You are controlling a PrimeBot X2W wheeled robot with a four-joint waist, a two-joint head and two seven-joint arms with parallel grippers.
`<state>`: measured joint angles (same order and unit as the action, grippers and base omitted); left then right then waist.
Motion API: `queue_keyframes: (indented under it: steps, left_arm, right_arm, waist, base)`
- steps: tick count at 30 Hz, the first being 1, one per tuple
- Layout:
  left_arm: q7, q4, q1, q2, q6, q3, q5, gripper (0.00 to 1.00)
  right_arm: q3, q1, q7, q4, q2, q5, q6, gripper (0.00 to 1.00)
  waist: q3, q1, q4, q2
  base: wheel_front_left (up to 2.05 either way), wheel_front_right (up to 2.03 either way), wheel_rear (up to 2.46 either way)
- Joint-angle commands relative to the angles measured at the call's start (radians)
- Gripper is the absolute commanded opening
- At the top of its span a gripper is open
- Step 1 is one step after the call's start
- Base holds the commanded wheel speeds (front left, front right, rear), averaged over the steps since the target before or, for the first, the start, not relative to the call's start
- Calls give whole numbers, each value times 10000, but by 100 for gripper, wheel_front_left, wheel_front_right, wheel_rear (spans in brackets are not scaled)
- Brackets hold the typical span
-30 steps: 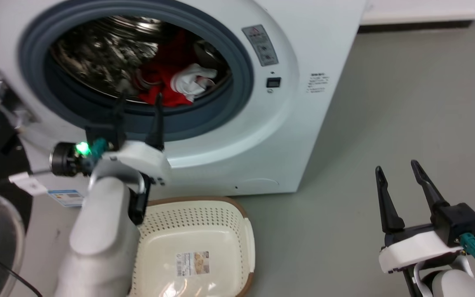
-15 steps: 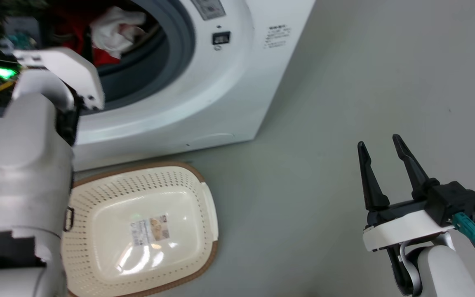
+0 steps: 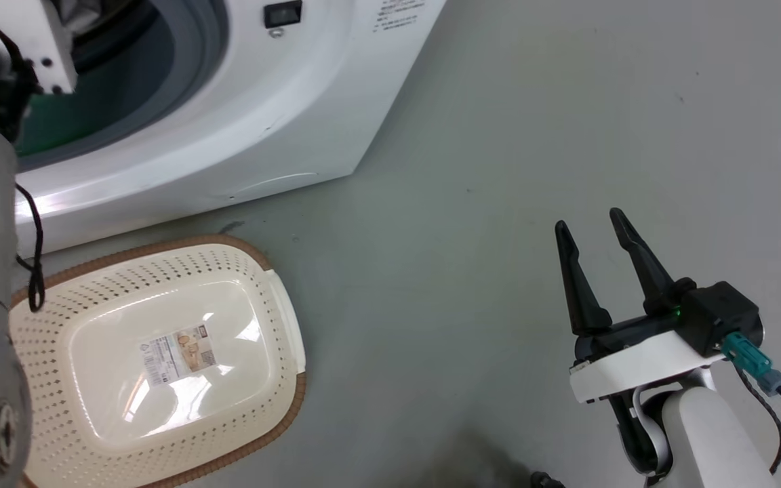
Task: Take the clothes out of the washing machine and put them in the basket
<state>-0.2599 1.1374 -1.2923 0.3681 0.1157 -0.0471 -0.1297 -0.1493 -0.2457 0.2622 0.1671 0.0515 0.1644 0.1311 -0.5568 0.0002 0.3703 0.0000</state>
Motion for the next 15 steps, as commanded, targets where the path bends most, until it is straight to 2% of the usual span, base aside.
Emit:
queue_keyframes:
  steps: [1, 7, 8, 9, 10, 15]
  left_arm:
    - [-525, 183, -365, 129, 43, -58, -71, 100]
    - [-1902, 582, -927, 260, 91, -171, -210, 100]
    - [-2167, 672, -988, 262, 97, -158, -265, 59]
    - [-2354, 719, -1041, 295, 104, -156, -294, 6]
    - [-2445, 727, -1100, 345, 98, -142, -321, 0]
    - [-2373, 664, -1003, 436, -83, -166, -392, 0]
  right_arm:
    - [-128, -224, 36, -4, -27, 153, -7, 100]
    - [-393, -286, 37, 62, -24, 352, -7, 100]
    - [-432, -305, 36, 71, -24, 394, -7, 100]
    - [-464, -322, 38, 78, -24, 409, -7, 100]
    - [-481, -338, 38, 81, -24, 458, -7, 100]
    - [-480, -357, 37, 114, -25, 503, -7, 100]
  waist:
    - [-180, -2, 167, 0]
    - [-264, -2, 313, 0]
    - [-270, -2, 340, 0]
    - [-274, -2, 366, 0]
    - [-281, -2, 389, 0]
    - [-207, -2, 434, 0]
  base:
    - [0, 0, 0]
    - [0, 0, 0]
    - [0, 0, 0]
    - [0, 0, 0]
    - [0, 0, 0]
    - [0, 0, 0]
